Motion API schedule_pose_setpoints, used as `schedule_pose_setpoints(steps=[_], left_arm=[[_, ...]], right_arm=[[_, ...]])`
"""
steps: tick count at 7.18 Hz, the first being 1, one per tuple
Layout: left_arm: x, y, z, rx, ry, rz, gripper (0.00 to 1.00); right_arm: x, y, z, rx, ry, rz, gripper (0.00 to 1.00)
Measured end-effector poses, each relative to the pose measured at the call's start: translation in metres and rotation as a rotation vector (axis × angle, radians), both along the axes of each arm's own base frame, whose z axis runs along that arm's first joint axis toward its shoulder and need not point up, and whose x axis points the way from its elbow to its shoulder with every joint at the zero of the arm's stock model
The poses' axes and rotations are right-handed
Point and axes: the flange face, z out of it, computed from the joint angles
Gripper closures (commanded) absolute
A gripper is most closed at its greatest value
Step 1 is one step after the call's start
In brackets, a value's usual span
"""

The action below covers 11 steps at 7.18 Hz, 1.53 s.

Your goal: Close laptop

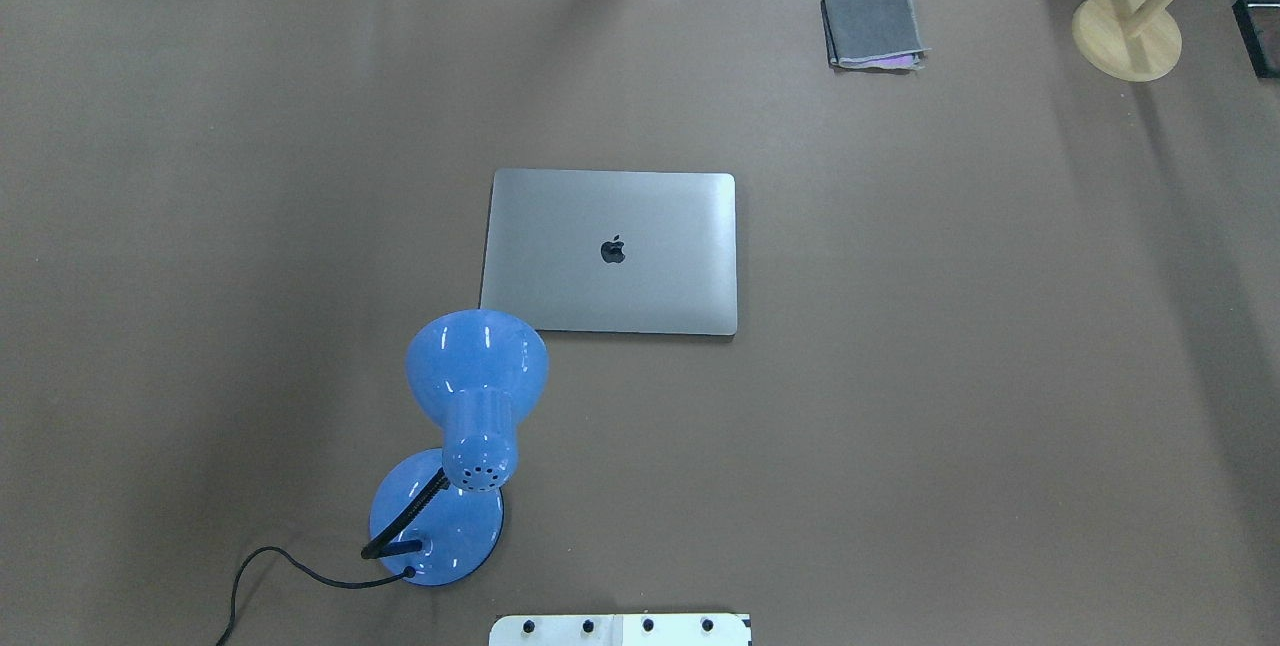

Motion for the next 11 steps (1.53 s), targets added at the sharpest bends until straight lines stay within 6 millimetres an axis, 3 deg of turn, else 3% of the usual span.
schedule_pose_setpoints(steps=[2,4,11], left_arm=[[-0.004,0.009,0.008,-0.025,-0.042,0.004,0.02],[-0.004,0.014,0.004,-0.016,-0.047,0.006,0.02],[-0.004,0.013,-0.008,0.02,-0.043,0.01,0.02]], right_arm=[[0.003,0.03,0.009,-0.06,0.02,-0.007,0.0],[0.004,0.045,0.018,-0.08,0.025,-0.014,0.0],[0.001,0.055,0.028,-0.111,-0.002,-0.008,0.0]])
